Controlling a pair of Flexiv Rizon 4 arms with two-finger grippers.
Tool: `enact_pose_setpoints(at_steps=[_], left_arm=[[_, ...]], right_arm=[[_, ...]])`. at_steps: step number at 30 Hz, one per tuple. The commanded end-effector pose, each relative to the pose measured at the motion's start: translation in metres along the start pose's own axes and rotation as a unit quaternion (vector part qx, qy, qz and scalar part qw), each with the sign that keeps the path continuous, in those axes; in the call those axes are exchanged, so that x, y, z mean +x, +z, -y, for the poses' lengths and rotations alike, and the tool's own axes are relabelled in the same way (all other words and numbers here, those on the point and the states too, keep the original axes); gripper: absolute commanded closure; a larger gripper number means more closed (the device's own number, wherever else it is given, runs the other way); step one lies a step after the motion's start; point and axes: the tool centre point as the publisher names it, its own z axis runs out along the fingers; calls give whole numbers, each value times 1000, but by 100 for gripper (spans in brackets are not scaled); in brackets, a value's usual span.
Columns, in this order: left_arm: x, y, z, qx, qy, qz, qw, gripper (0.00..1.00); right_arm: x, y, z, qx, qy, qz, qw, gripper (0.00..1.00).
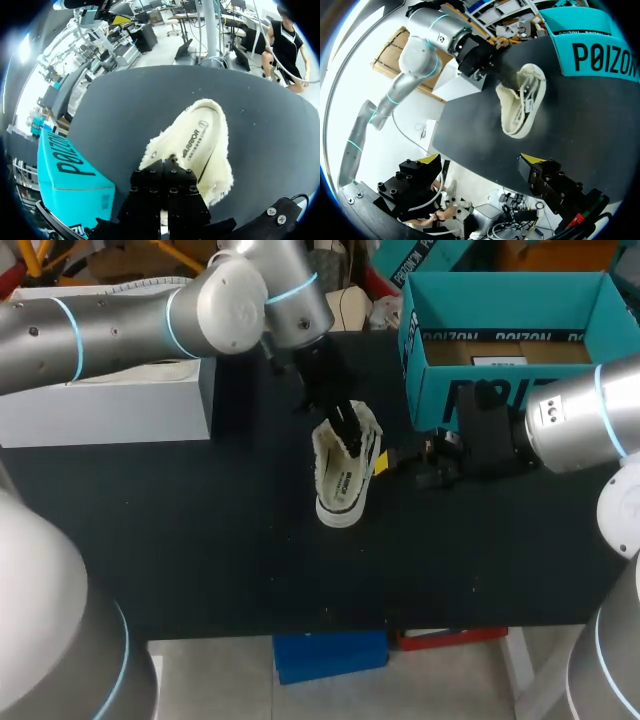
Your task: Take the shoe out of the shoebox, open the shoe tongue, remove and reinsert the insole, then place the shoe into the shoebox
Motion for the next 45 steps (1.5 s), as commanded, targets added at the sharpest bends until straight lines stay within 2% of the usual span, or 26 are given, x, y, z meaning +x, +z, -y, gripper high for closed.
enact_pose_setpoints(at_steps=[1,5,9,13,23,28,33,40,45], left_arm=[[3,-29,0,-50,21,47,997,100],[8,-57,-9,-106,34,79,991,100],[20,-64,-17,-139,36,80,986,100],[28,-51,-18,-145,37,74,986,100],[30,-1,-9,-107,36,48,992,100],[35,5,-2,-94,33,45,994,100],[41,-8,11,-89,34,50,994,100],[39,-58,32,-92,48,80,991,100],[41,-83,35,-106,33,88,990,100]], right_arm=[[1,1,0,0,1,2,1000,0],[1,1,0,0,1,2,1000,0],[1,1,0,0,1,2,1000,0],[1,1,0,0,1,2,1000,0],[1,1,0,0,1,2,1000,0],[1,1,0,0,1,2,1000,0],[1,1,0,0,1,2,1000,0],[1,1,0,0,1,2,1000,0],[1,1,0,0,1,2,1000,0]])
